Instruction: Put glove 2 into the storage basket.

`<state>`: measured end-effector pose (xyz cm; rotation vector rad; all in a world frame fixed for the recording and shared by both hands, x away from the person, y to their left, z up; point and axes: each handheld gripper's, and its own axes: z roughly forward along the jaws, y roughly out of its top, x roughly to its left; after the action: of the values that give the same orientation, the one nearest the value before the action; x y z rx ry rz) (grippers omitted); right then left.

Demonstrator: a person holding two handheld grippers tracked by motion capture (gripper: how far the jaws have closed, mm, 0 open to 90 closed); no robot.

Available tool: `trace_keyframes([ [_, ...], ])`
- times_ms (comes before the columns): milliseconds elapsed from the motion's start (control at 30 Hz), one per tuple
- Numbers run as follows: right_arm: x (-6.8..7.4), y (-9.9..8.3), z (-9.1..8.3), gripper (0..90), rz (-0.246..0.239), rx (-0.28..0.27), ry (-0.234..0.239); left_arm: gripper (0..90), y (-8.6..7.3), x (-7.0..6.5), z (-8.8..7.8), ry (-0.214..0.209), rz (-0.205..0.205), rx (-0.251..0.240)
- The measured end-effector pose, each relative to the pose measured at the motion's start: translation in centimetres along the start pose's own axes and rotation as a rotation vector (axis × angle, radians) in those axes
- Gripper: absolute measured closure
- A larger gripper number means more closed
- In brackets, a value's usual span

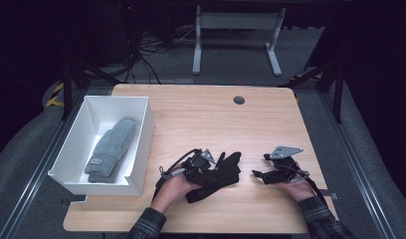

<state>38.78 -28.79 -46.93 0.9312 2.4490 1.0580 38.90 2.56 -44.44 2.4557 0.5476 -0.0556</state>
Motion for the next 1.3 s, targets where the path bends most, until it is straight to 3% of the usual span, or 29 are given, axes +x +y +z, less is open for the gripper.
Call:
trace_keyframes([
  [333, 0.0, 0.0, 0.0, 18.6, 0.001, 0.000, -0.001, 66.8, 0.7, -0.4, -4.1, 0.035, -0.058, -0.067],
  [500, 0.0, 0.0, 0.0, 18.6, 0.001, 0.000, -0.001, 66.8, 1.1, 0.0, -6.8, 0.071, -0.090, -0.072],
  [767, 0.0, 0.0, 0.0, 18.6, 0.001, 0.000, -0.001, 66.8, 1.8, 0.8, -11.2, 0.100, -0.132, -0.133],
  [967, 0.0, 0.0, 0.0, 18.5, 0.001, 0.000, -0.001, 66.9, 2.0, 1.7, -13.9, 0.144, -0.150, -0.153],
  [1100, 0.0, 0.0, 0.0, 18.5, 0.001, 0.000, -0.001, 67.0, 1.7, 3.0, -16.7, 0.207, -0.186, -0.179],
  [1300, 0.0, 0.0, 0.0, 18.4, 0.002, 0.000, -0.001, 67.1, 0.8, 4.3, -18.9, 0.249, -0.230, -0.189],
])
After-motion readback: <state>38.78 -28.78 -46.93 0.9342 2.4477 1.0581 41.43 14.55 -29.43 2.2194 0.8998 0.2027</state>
